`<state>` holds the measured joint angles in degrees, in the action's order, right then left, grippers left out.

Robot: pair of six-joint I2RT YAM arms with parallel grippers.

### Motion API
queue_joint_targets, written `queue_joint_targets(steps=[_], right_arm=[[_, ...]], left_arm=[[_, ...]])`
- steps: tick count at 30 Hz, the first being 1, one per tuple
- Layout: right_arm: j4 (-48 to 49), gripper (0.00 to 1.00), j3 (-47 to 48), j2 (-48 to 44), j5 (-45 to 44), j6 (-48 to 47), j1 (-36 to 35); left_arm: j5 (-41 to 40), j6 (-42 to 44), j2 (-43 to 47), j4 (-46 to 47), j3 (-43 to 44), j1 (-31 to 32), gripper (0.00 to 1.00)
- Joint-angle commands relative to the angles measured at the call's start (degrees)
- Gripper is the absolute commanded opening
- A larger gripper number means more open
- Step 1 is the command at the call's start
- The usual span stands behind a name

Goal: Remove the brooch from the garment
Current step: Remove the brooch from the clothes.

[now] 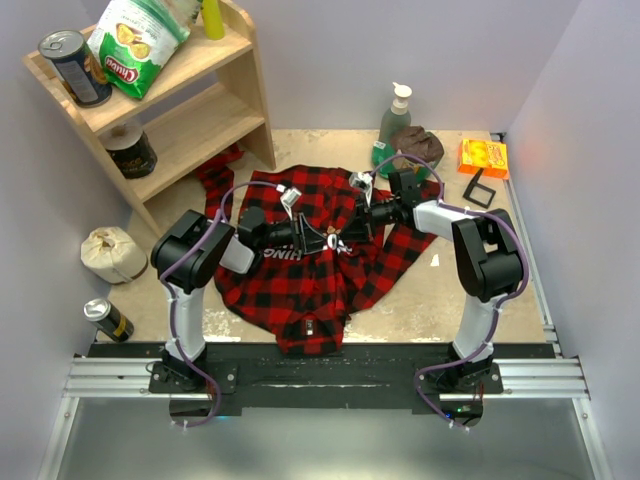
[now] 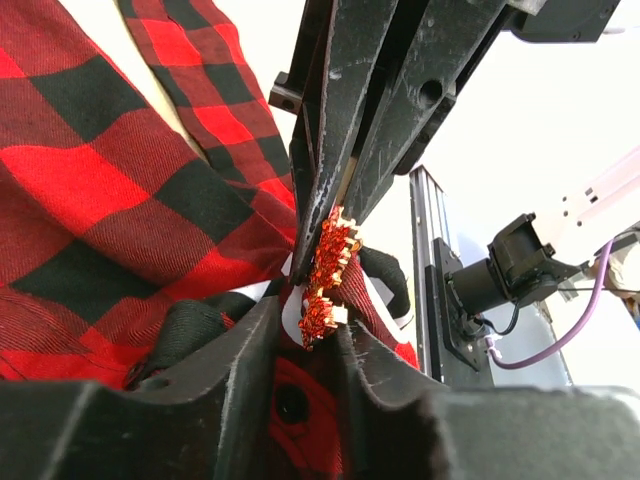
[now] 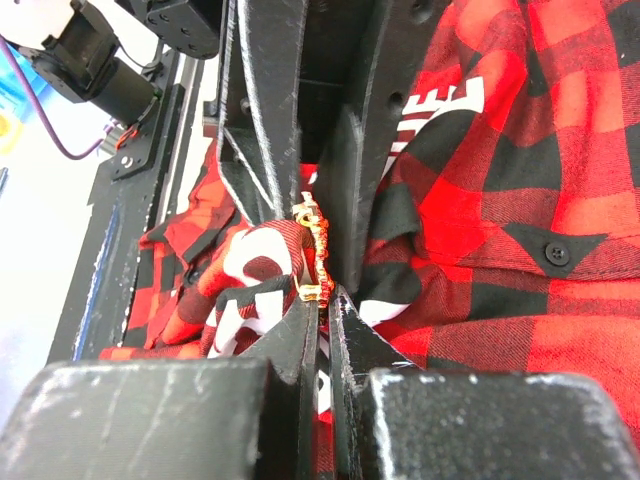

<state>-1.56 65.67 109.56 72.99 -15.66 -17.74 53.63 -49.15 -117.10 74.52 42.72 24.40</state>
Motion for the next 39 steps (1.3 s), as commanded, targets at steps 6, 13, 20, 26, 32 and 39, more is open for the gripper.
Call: queue_joint_targets(steps=[6,13,20,26,32,39], right_arm=[[1.74,0.00,0.34,-2.07,-1.36,-1.04,-0.28],[2.26,0.00,-0.19,-3.73,-5.04,-0.25,-0.28],[1.74,0.00,0.16,-5.14,-6.37,-1.73,-0.28],[-8.01,0.00,3.50,-5.23,-8.56,-7.88,-0.28],[-8.37,0.00,2.98,-7.86,-14.36,-8.51,-0.28],[-5.82,0.00,1.22,-10.50,-20.08,-7.46,-0.28]], left_arm=[[1.92,-1.57,1.17,34.29,2.19,-2.69,0.48],[3.50,0.28,1.87,34.20,1.58,-3.92,0.57],[6.05,-0.07,1.88,34.11,2.28,-5.51,0.62],[6.93,7.12,3.27,25.52,1.76,-5.51,0.61],[5.44,19.25,6.53,8.20,3.07,-5.51,0.62],[4.21,26.28,8.90,0.19,3.25,-5.51,0.64]])
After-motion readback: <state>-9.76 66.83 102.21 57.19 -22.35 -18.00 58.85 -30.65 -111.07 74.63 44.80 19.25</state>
